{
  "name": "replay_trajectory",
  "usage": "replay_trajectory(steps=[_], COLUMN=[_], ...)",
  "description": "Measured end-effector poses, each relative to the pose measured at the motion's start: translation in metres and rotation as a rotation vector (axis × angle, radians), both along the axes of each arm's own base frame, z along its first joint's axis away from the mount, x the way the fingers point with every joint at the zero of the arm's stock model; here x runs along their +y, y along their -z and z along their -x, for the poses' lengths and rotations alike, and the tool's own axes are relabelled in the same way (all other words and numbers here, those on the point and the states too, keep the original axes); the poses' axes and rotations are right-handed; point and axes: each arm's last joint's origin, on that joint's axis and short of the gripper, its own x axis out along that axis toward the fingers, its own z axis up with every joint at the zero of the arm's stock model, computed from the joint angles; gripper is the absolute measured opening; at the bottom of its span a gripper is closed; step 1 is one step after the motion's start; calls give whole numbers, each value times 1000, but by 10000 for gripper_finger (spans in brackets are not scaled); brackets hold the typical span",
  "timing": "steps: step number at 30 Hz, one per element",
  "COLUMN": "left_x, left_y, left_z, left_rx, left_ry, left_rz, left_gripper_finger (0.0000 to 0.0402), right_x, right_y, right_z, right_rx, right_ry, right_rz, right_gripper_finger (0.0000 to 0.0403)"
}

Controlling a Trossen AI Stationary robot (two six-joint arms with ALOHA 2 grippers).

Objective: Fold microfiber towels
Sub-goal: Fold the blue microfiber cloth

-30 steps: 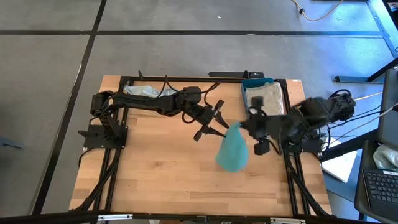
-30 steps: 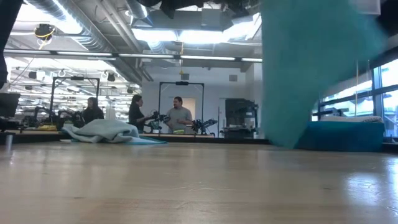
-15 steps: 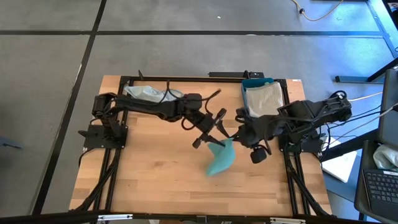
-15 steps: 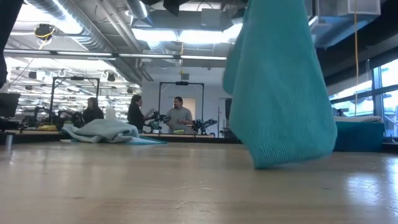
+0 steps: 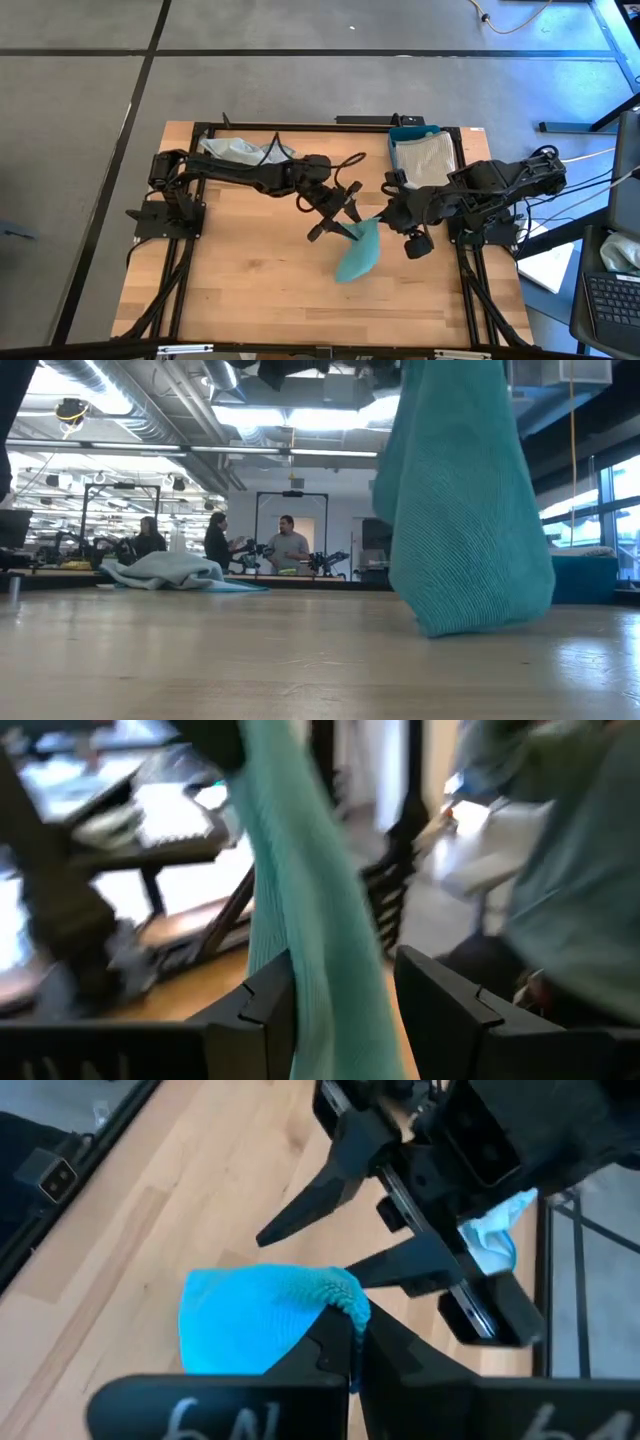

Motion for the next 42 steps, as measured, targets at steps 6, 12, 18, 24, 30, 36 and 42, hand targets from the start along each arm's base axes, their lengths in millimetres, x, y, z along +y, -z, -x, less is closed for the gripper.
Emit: replay_trajectory(steps=[6,12,18,24,30,36,42], left_x=[0,0,-1,-1,1,2,4], left_y=[27,44,57,65,73,74,76], left_z=[-2,-5,3,10,16,17,19], left_rx=[160,243,390,505,613,623,644], left_ry=[-120,-83,-69,-63,-139,-156,-232], left_rz=[-107,-96,-110,-113,-169,-201,-276], left_gripper_finger=[149,149,147,149,145,145,144], right_x=[0,0,-2,-2,-2,-2,-2], right_y=[0,0,0,0,0,0,0], right_z=[0,0,2,3,3,3,3], right_rx=[2,1,0,9,9,9,9], right_ry=[-7,-16,4,9,9,9,9], right_rz=[7,17,42,50,49,50,50], right_gripper_finger=[7,9,10,11,11,11,11])
